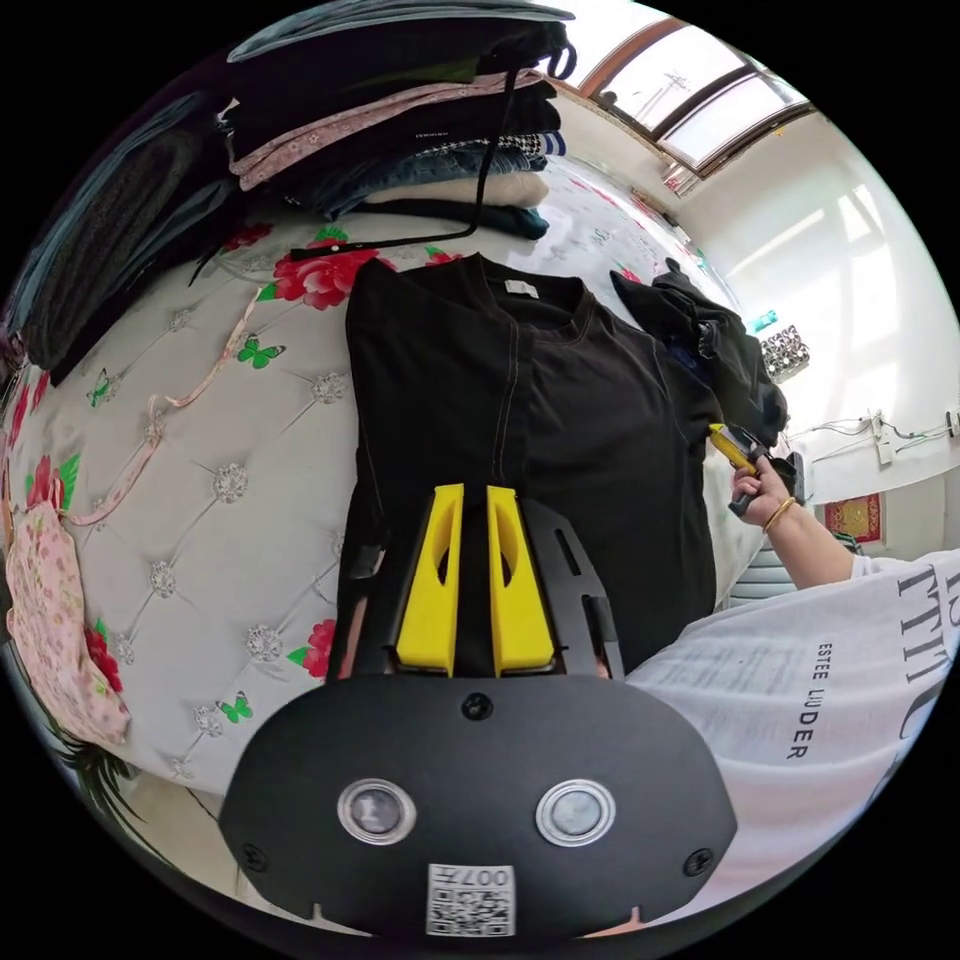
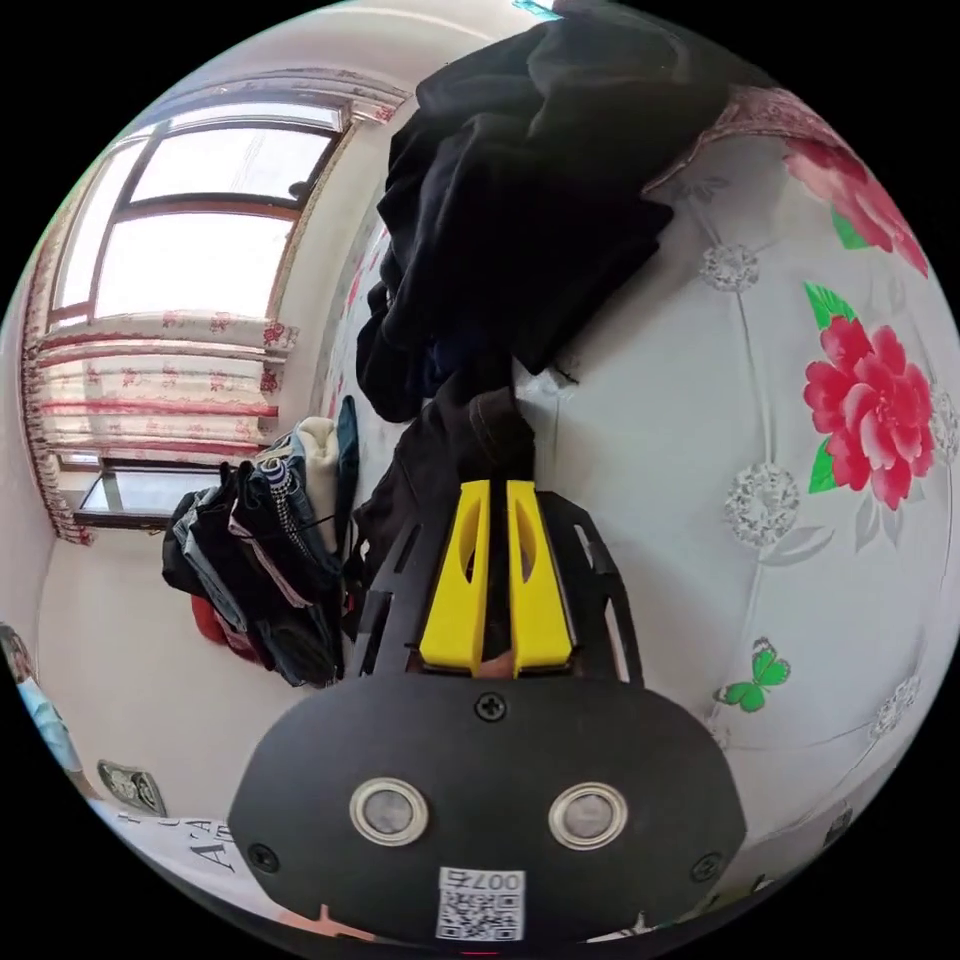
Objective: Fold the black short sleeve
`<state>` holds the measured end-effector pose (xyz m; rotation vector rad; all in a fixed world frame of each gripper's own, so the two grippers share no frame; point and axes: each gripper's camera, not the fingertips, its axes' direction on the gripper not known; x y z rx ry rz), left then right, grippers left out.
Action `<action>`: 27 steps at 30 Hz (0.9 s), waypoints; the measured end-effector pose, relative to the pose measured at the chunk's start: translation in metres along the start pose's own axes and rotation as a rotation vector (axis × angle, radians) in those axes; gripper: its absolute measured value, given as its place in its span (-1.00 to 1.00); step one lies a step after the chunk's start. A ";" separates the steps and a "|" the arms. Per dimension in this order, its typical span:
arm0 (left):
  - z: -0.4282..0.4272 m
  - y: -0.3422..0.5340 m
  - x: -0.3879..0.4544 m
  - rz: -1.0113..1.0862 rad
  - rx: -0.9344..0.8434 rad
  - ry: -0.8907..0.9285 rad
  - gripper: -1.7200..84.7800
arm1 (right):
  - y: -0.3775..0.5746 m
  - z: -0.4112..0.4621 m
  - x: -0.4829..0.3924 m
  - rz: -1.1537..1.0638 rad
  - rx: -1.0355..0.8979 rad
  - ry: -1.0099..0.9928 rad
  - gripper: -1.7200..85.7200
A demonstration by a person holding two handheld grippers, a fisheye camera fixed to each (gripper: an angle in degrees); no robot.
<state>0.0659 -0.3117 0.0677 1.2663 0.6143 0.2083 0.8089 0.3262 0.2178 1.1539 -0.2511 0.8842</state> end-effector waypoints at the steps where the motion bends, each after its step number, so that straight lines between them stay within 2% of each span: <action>1: -0.001 -0.001 -0.003 -0.016 -0.005 -0.002 -0.87 | 0.002 0.003 -0.015 -0.049 -0.003 0.000 -0.94; 3: -0.005 -0.002 -0.008 -0.032 0.000 0.005 -0.87 | 0.009 0.006 -0.051 -0.168 -0.011 -0.029 -0.95; 5: -0.009 -0.002 -0.013 -0.034 0.004 0.008 -0.87 | 0.026 0.012 -0.107 -0.390 -0.064 -0.006 -0.96; 7: -0.010 -0.003 -0.017 -0.027 0.001 0.007 -0.88 | 0.080 0.036 -0.191 -0.801 -0.214 0.084 -0.95; 10: -0.005 -0.008 -0.023 -0.025 -0.012 0.011 -0.87 | 0.174 0.086 -0.245 -1.150 -0.442 0.159 -0.93; 12: -0.002 -0.013 -0.025 -0.026 -0.019 0.025 -0.87 | 0.225 0.119 -0.251 -1.258 -0.580 0.180 -0.91; 15: 0.001 -0.024 -0.025 -0.002 -0.019 0.059 -0.87 | 0.284 0.155 -0.246 -1.311 -0.702 0.257 -0.89; 18: 0.005 -0.036 -0.023 0.045 -0.027 0.073 -0.86 | 0.294 0.156 -0.242 -1.283 -0.614 0.317 -0.87; 22: 0.015 -0.052 -0.024 0.098 -0.052 0.068 -0.85 | 0.256 0.155 -0.231 -1.174 -0.464 0.473 -0.84; 27: 0.024 -0.061 -0.033 0.092 -0.073 0.076 -0.85 | 0.239 0.188 -0.221 -1.141 -0.517 0.512 -0.85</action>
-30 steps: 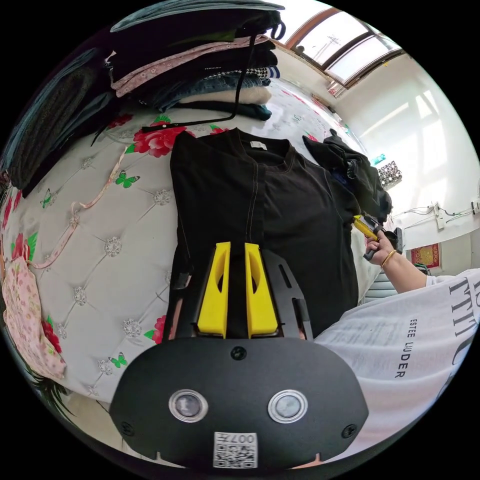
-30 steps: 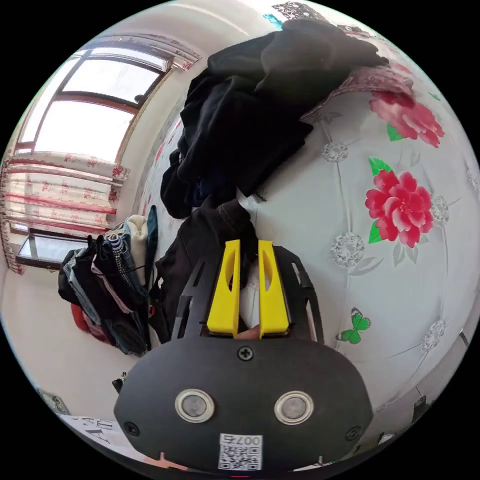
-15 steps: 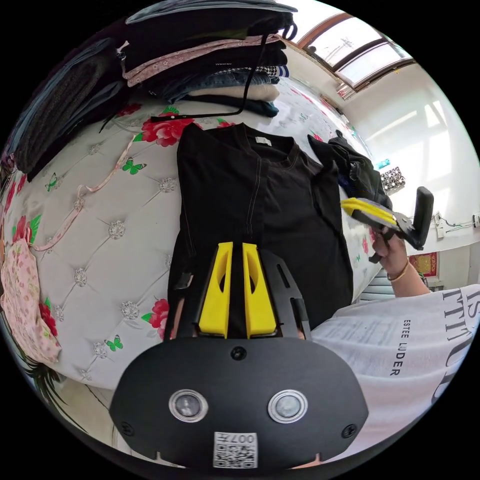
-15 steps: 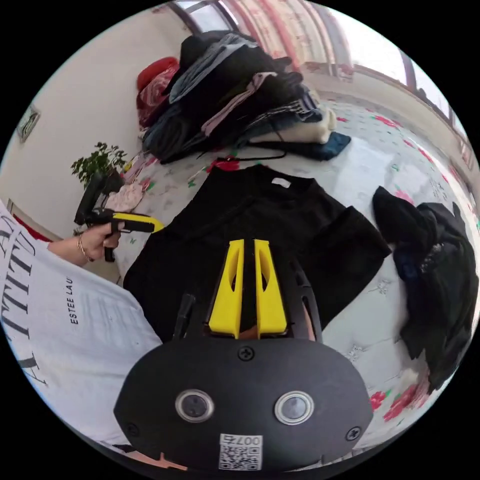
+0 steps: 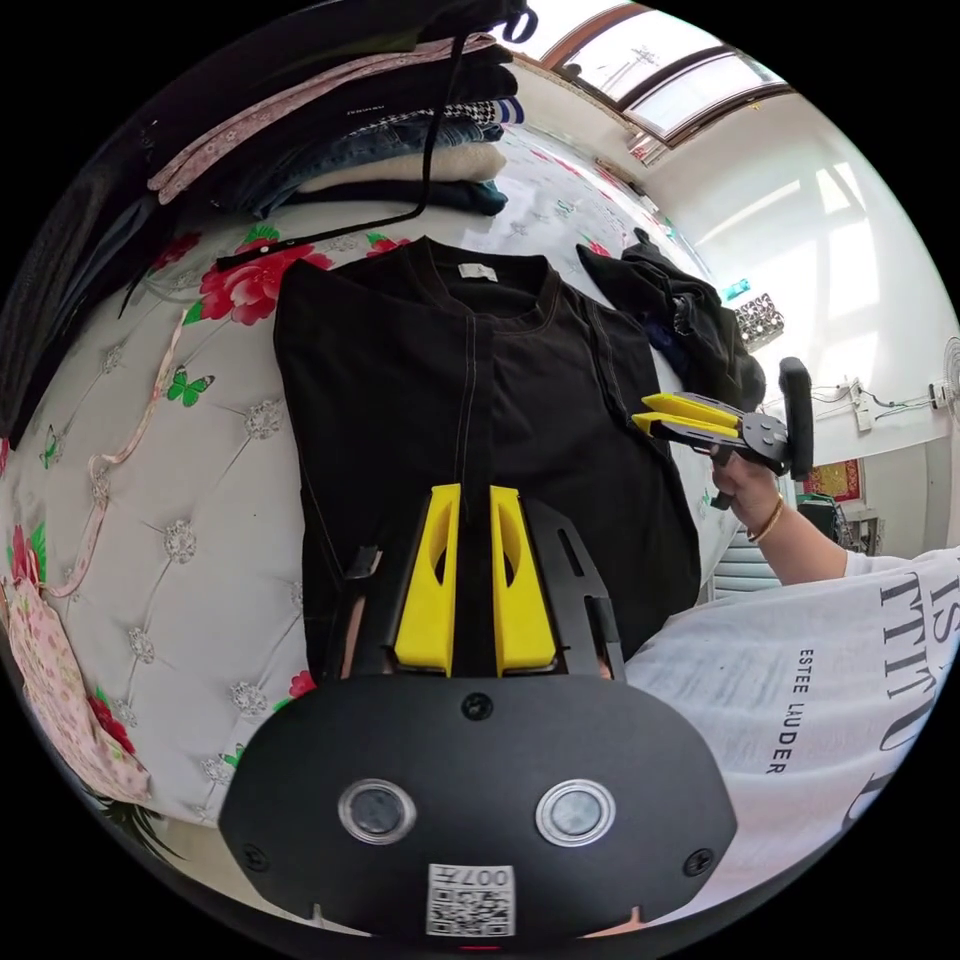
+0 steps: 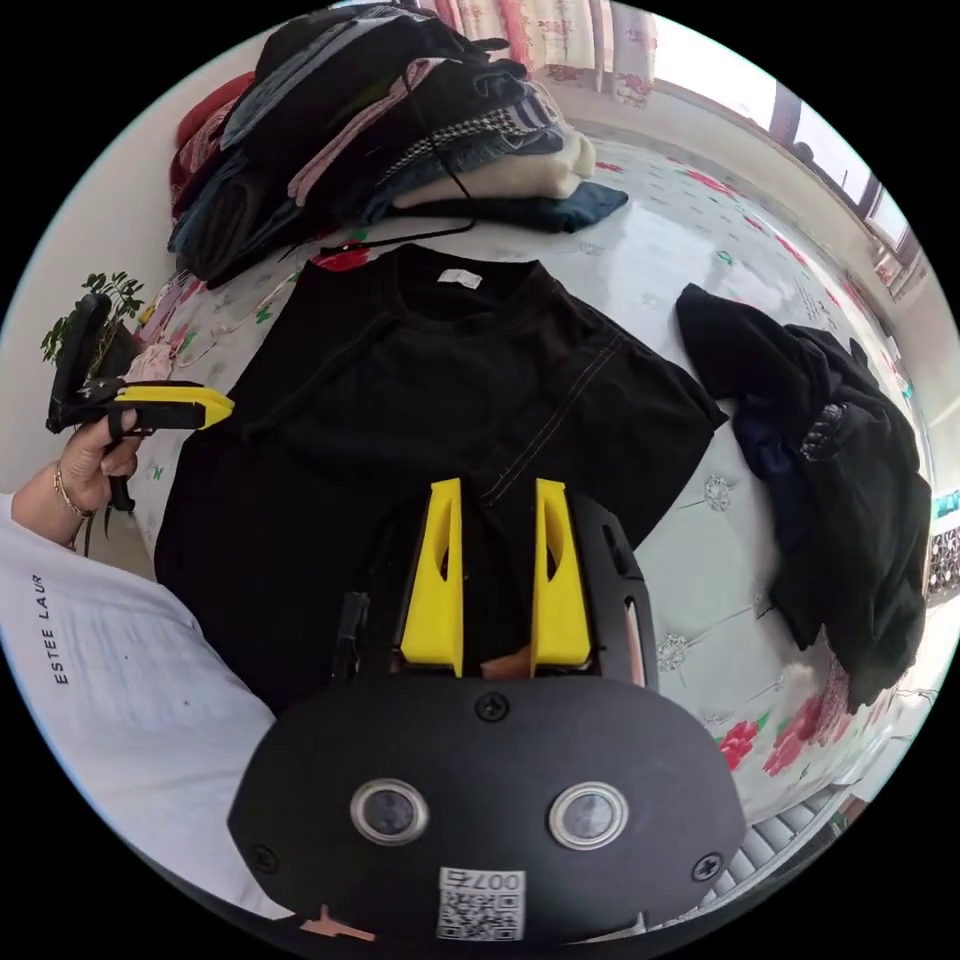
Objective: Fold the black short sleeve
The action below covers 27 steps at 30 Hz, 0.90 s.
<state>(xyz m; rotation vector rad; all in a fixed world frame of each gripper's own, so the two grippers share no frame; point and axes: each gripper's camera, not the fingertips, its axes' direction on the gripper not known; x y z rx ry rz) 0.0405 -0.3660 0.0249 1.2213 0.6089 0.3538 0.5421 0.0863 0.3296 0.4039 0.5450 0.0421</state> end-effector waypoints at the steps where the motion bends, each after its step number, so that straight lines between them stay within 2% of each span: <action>1: 0.001 -0.001 -0.003 -0.002 -0.005 -0.002 -0.85 | -0.006 0.013 -0.003 -0.009 -0.045 0.018 -0.86; 6: -0.005 0.005 -0.018 -0.029 -0.006 -0.013 -0.85 | -0.014 0.020 -0.020 -0.083 -0.087 0.098 -0.92; 11: -0.012 0.021 -0.044 -0.102 0.001 -0.012 -0.85 | -0.001 0.000 -0.031 -0.234 -0.077 -0.025 -0.94; 13: -0.014 0.026 -0.052 -0.129 0.003 -0.010 -0.85 | 0.002 0.017 -0.032 -0.276 -0.173 -0.150 -0.93; 15: -0.016 0.029 -0.057 -0.146 0.001 -0.008 -0.85 | 0.001 0.029 -0.033 -0.282 -0.234 -0.191 -0.92; 20: -0.033 0.042 -0.065 -0.158 0.022 -0.025 -0.85 | -0.017 0.008 -0.029 -0.258 -0.168 -0.219 -0.88; 23: -0.040 0.051 -0.074 -0.183 0.031 -0.031 -0.85 | -0.038 -0.013 -0.016 -0.201 -0.059 -0.209 -0.86; 27: -0.045 0.058 -0.083 -0.216 0.029 -0.031 -0.85 | -0.084 -0.019 0.017 -0.052 0.050 -0.026 -0.83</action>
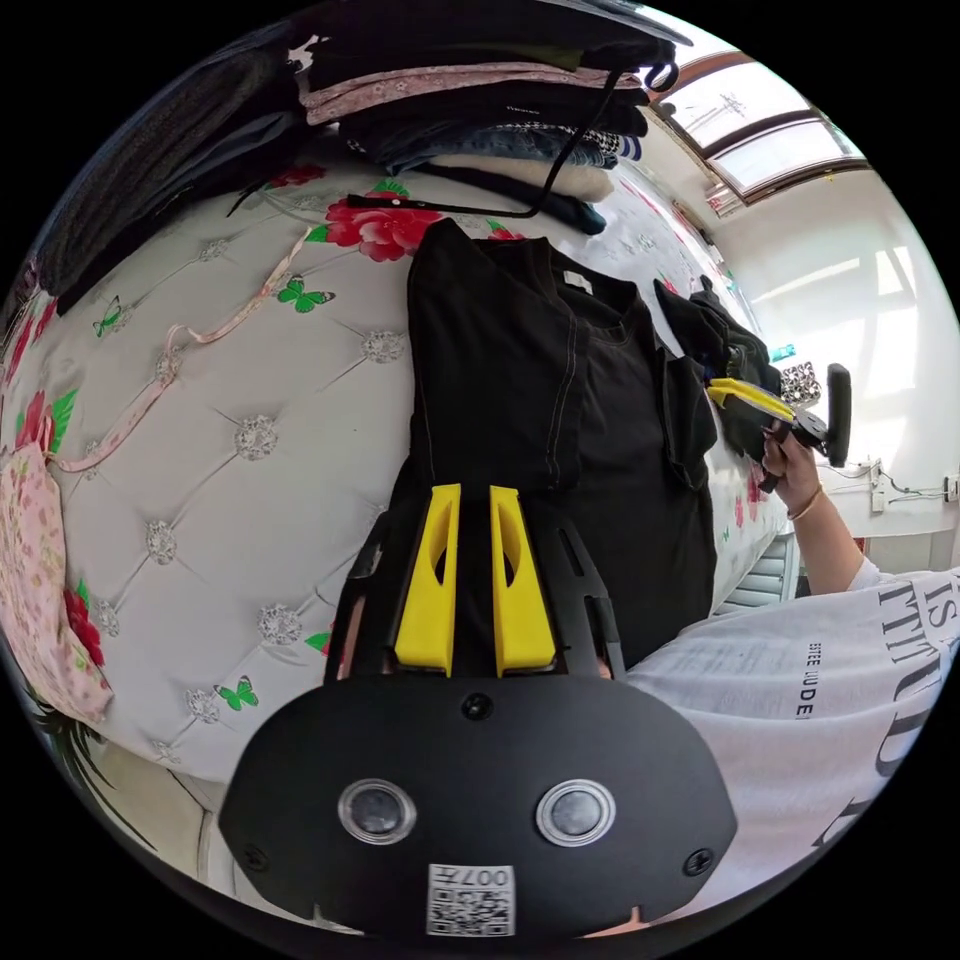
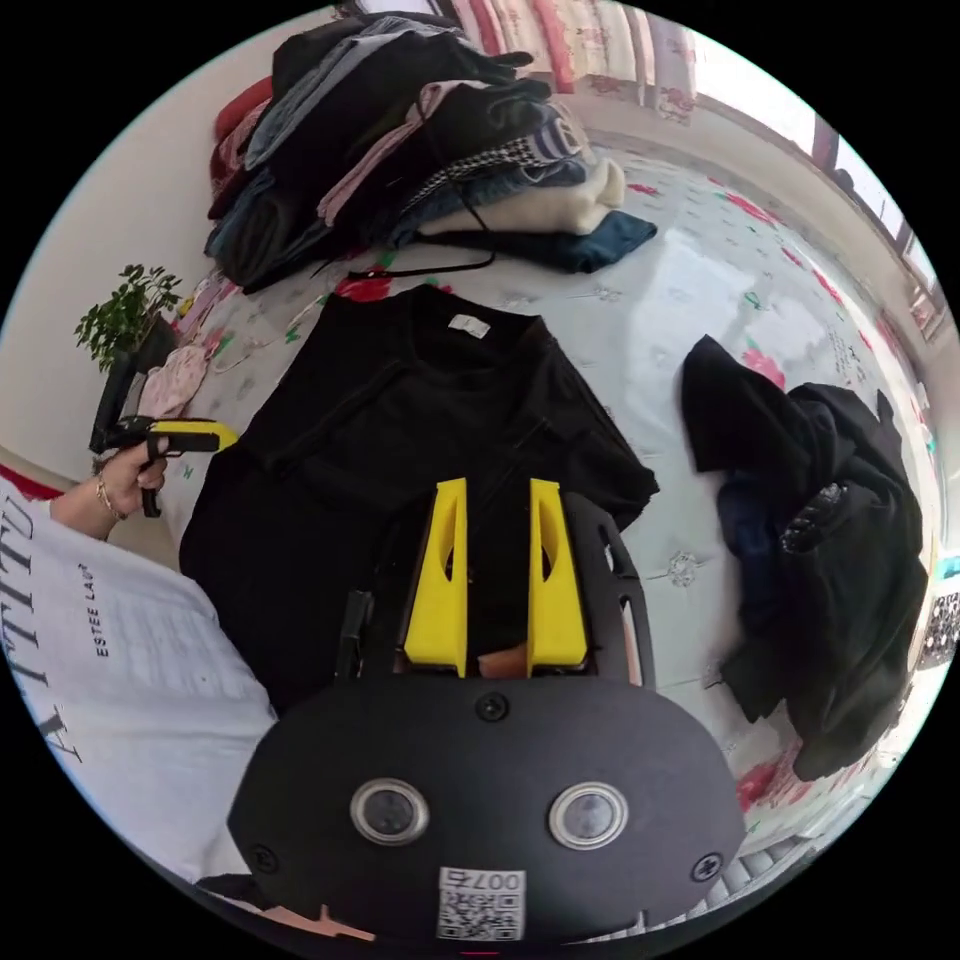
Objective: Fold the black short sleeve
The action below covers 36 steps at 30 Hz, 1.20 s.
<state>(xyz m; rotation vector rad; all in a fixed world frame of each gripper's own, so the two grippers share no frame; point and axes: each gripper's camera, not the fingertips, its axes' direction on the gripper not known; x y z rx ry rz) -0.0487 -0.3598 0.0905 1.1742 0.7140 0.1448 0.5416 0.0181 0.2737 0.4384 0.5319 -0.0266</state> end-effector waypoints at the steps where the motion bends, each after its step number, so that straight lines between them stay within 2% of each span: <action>1: -0.003 0.001 -0.002 -0.006 0.006 0.004 -0.85 | -0.011 0.007 0.014 0.050 -0.009 0.062 -0.82; 6: -0.011 0.007 -0.008 -0.017 0.017 -0.005 -0.85 | -0.022 0.053 0.063 0.121 -0.168 0.067 -0.79; 9: -0.012 0.012 -0.017 -0.046 0.008 -0.009 -0.85 | -0.016 0.054 0.075 0.073 -0.146 0.169 -0.77; 12: -0.015 0.017 -0.024 -0.070 0.016 -0.005 -0.86 | -0.023 0.045 0.095 0.153 -0.173 0.107 -0.78; 15: -0.017 0.018 -0.025 -0.080 0.023 -0.010 -0.86 | -0.029 0.016 0.074 0.123 -0.032 0.122 -0.80; 17: -0.016 0.017 -0.023 -0.081 0.022 -0.003 -0.86 | -0.037 0.010 0.053 0.089 0.025 0.063 -0.81; 19: -0.016 0.017 -0.021 -0.085 0.024 0.011 -0.86 | -0.049 0.027 0.027 0.043 -0.017 -0.057 -0.82; 22: -0.022 0.021 -0.016 -0.101 0.043 0.037 -0.85 | -0.051 0.069 0.009 0.031 -0.155 -0.053 -0.86; 24: -0.029 0.029 -0.016 -0.112 0.058 0.050 -0.85 | -0.043 0.063 0.008 0.064 -0.058 0.045 -0.90; 27: -0.039 0.047 -0.019 -0.131 0.067 0.044 -0.83 | -0.047 0.058 0.018 0.082 -0.094 -0.051 -0.91; 32: -0.062 0.100 -0.021 -0.138 0.076 0.042 -0.80 | -0.026 0.003 0.019 0.095 -0.001 -0.096 -0.85; 36: -0.067 0.153 -0.023 -0.155 0.022 0.025 -0.78 | 0.049 -0.026 0.012 0.171 -0.021 -0.156 -0.79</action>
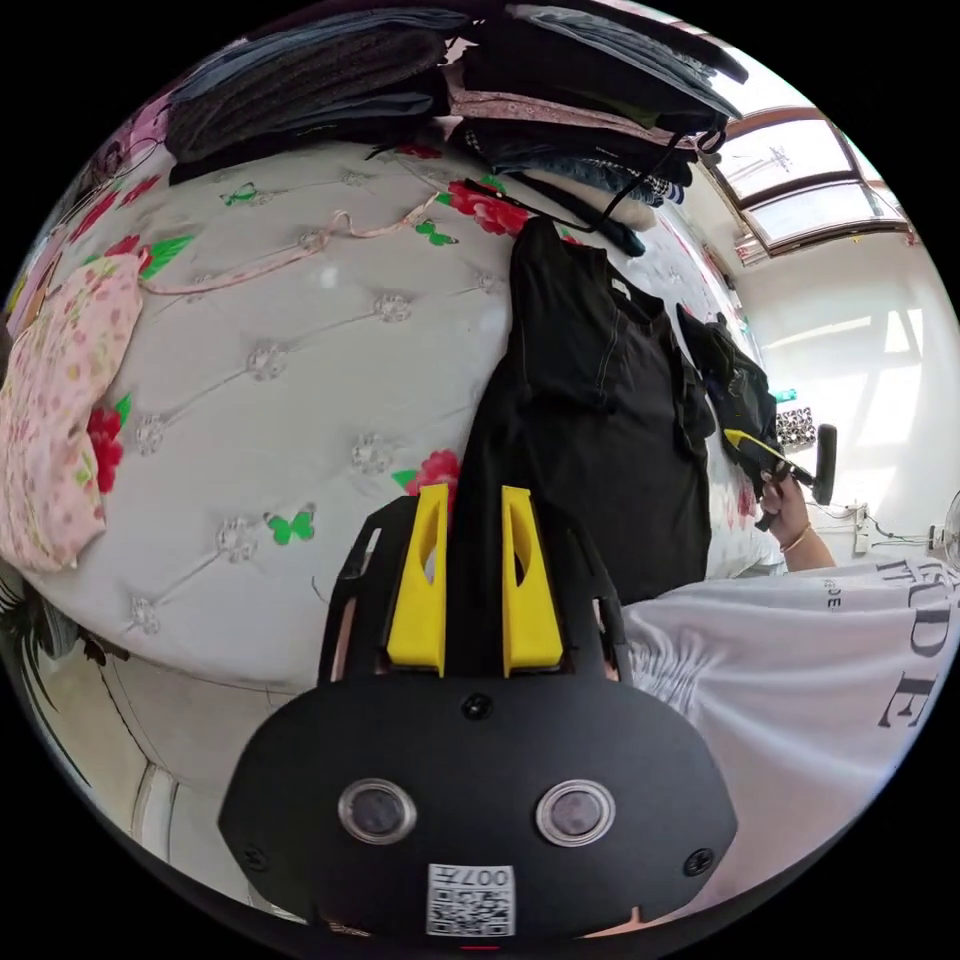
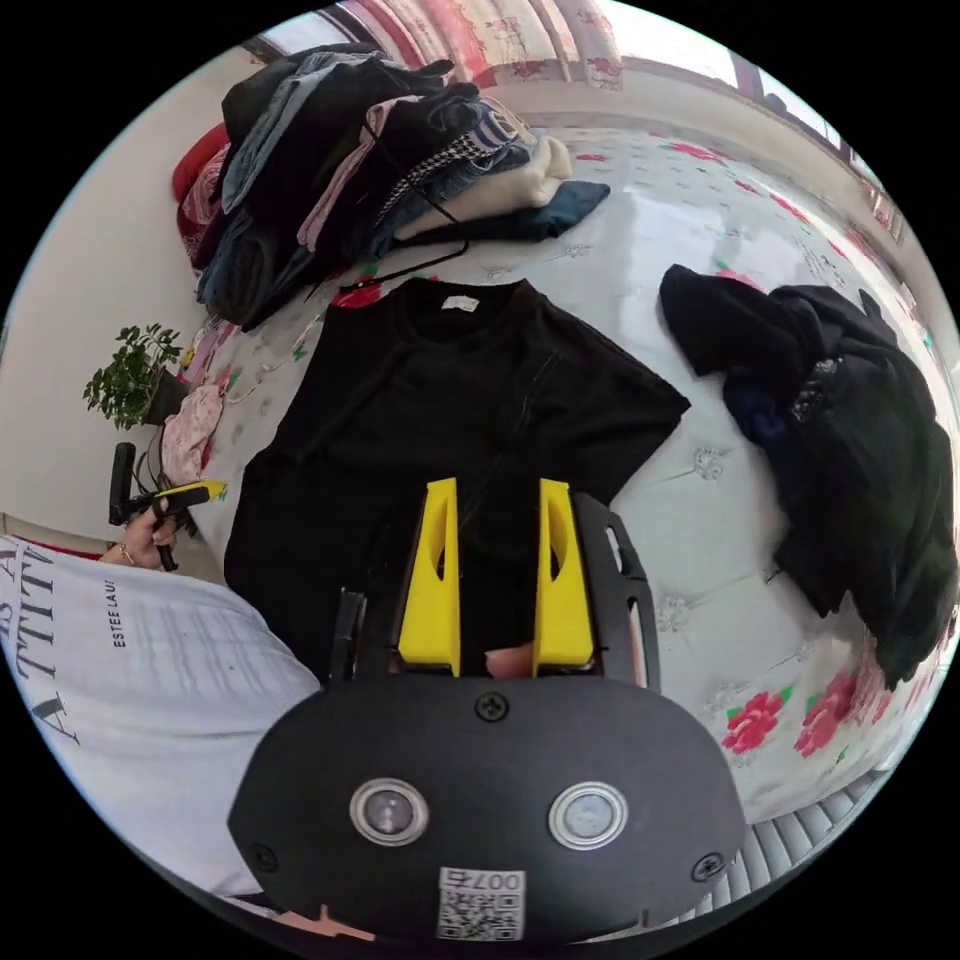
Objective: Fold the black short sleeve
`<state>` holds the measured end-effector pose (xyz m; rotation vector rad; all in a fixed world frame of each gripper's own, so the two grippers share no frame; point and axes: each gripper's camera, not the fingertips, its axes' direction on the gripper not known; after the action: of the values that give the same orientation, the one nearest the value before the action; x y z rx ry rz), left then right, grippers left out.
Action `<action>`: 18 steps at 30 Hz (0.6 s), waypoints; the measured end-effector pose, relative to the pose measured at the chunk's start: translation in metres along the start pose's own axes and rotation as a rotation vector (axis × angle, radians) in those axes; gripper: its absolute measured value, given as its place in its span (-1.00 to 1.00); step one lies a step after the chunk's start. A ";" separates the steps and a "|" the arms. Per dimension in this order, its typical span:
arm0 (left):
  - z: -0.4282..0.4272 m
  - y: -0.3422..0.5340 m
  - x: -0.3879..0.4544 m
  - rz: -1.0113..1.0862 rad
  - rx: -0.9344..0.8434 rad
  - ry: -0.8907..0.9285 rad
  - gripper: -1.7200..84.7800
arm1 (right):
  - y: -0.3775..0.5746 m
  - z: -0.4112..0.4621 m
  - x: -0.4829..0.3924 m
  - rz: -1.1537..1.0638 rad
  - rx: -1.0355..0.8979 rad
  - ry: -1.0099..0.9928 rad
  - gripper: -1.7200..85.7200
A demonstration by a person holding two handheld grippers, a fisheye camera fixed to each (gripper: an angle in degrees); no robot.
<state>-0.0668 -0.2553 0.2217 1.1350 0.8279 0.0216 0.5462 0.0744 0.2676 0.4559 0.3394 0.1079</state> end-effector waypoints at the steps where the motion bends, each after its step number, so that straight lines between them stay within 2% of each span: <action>1: -0.002 0.019 -0.003 -0.011 -0.009 -0.011 -0.78 | 0.029 -0.002 0.001 0.034 -0.021 -0.001 -0.78; 6: -0.006 0.088 -0.002 -0.039 -0.057 -0.010 -0.76 | 0.145 0.001 0.003 0.200 -0.121 0.051 -0.76; 10: 0.010 0.125 0.017 0.018 -0.144 0.005 -0.75 | 0.210 0.012 -0.003 0.313 -0.190 0.020 -0.76; 15: 0.047 0.127 0.056 0.125 -0.247 -0.041 -0.76 | 0.211 0.037 -0.033 0.234 -0.245 0.094 -0.78; 16: 0.058 0.122 0.068 0.158 -0.283 -0.093 -0.78 | 0.207 0.042 -0.042 0.205 -0.267 0.195 -0.80; 17: 0.064 0.116 0.079 0.178 -0.321 -0.205 -0.84 | 0.206 0.045 -0.046 0.182 -0.282 0.241 -0.81; 18: 0.067 0.114 0.085 0.212 -0.344 -0.231 -0.89 | 0.203 0.046 -0.054 0.131 -0.280 0.269 -0.84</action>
<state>0.0769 -0.2209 0.2757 0.8748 0.4734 0.1981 0.5057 0.2272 0.4134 0.1846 0.5500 0.3419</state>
